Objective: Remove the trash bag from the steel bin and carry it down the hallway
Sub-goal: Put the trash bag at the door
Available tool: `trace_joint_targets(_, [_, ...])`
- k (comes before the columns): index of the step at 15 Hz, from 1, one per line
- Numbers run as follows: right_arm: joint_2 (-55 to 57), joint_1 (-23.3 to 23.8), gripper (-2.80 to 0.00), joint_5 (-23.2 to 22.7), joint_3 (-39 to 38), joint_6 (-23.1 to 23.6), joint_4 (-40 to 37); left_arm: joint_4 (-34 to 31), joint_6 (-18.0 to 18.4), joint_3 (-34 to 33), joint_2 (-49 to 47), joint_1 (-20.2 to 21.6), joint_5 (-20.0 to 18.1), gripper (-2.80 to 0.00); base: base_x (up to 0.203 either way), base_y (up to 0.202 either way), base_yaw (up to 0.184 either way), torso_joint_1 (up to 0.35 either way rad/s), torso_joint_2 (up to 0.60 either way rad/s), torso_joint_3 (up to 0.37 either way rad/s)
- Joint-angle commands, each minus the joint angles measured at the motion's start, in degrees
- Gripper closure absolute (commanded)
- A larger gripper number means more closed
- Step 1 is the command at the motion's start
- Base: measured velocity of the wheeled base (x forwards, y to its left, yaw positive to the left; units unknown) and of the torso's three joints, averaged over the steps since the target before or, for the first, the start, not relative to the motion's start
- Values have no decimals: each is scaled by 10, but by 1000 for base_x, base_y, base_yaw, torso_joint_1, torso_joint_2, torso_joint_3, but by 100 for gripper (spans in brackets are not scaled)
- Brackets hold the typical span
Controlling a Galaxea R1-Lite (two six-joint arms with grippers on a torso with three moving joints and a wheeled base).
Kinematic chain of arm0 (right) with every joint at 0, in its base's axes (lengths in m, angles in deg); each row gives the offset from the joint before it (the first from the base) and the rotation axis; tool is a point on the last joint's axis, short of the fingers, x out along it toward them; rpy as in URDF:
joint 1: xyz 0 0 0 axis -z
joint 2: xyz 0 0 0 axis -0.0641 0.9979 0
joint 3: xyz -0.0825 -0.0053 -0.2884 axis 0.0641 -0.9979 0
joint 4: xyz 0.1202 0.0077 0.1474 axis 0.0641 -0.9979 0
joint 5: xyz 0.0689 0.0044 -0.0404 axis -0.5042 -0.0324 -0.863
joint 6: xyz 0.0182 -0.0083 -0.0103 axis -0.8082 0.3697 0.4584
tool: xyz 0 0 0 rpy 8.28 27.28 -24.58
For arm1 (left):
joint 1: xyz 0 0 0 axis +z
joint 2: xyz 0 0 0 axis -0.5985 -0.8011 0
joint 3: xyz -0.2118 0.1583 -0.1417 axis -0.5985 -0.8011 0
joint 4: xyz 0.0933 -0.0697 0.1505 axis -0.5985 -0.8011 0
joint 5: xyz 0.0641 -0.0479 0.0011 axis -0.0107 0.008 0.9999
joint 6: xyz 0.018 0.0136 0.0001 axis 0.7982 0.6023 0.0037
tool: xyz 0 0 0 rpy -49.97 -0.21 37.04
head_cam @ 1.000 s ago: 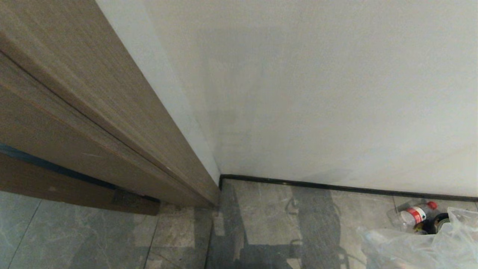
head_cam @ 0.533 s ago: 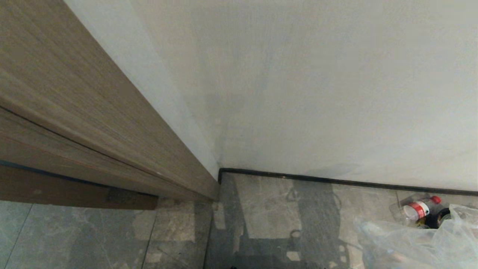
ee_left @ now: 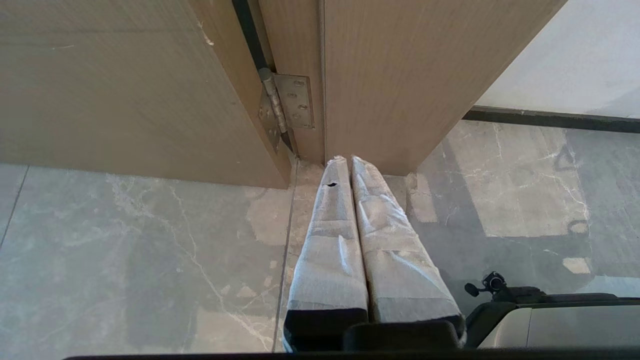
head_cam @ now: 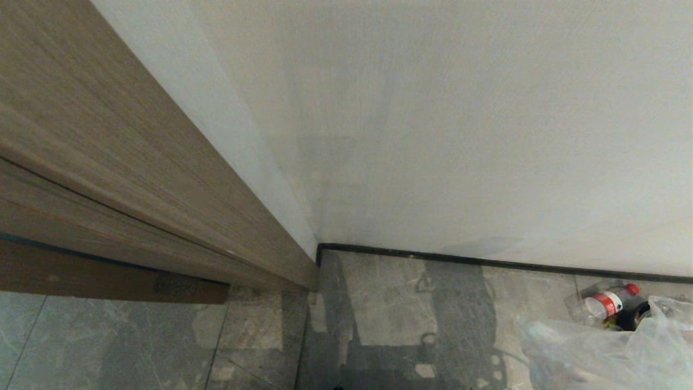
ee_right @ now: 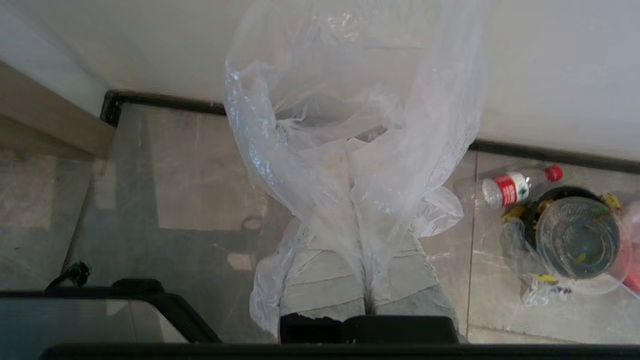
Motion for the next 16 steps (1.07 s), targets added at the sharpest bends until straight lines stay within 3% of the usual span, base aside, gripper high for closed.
trace_joint_targets(1, [0,0,0,-4,8,-2,3,0,0,0,0,0,1,0,0,0,0,0,0,0])
trace_joint_targets(5, [91,0,0,-100,141,-18,-27,0,0,0,0,0,0,0,0,0,0,0,0,0])
trace_joint_targets(8, [233,-4,0,-132,180,-22,-35,0,0,0,0,0,1,0,0,0,0,0,0,0])
trace_joint_targets(13, [497,-17,0,-135,223,-3,11,0,0,0,0,0,1,0,0,0,0,0,0,0])
trace_joint_targets(16, [656,-19,0,-84,233,15,51,0,0,0,0,0,0,0,0,0,0,0,0,0])
